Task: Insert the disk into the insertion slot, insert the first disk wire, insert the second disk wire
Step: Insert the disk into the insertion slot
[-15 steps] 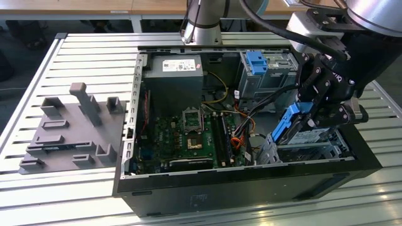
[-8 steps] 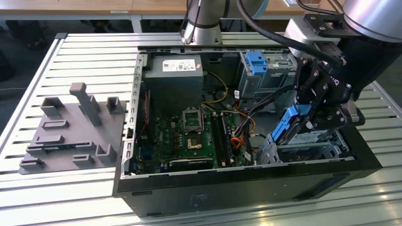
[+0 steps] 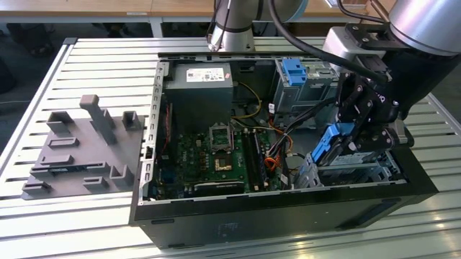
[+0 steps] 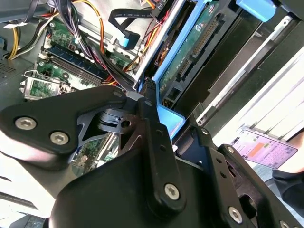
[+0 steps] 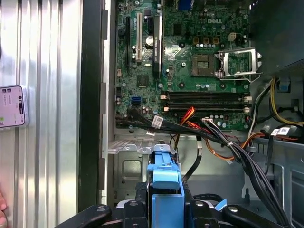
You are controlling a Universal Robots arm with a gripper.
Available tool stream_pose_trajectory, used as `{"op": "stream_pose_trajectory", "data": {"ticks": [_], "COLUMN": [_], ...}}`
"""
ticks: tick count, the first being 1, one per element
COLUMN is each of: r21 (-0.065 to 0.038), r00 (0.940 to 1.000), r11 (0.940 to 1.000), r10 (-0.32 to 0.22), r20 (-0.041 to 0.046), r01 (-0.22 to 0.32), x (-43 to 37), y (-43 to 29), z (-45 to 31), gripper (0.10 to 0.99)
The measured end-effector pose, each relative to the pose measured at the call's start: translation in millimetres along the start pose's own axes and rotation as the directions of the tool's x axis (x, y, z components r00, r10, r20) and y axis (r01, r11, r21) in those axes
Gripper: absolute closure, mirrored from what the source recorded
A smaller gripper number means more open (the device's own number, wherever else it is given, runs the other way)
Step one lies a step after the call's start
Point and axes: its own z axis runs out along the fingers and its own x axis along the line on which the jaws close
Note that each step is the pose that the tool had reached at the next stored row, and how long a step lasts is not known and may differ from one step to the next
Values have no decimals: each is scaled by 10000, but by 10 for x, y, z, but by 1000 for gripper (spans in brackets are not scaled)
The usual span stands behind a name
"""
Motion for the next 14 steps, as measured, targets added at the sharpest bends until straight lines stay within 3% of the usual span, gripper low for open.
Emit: {"op": "stream_pose_trajectory", "data": {"ticks": [14], "r21": [0], "r00": [10000], "r11": [10000], "r10": [0], "r20": [-1], "r01": [0], "x": [0], "y": [-4], "z": [107], "gripper": [714]}}
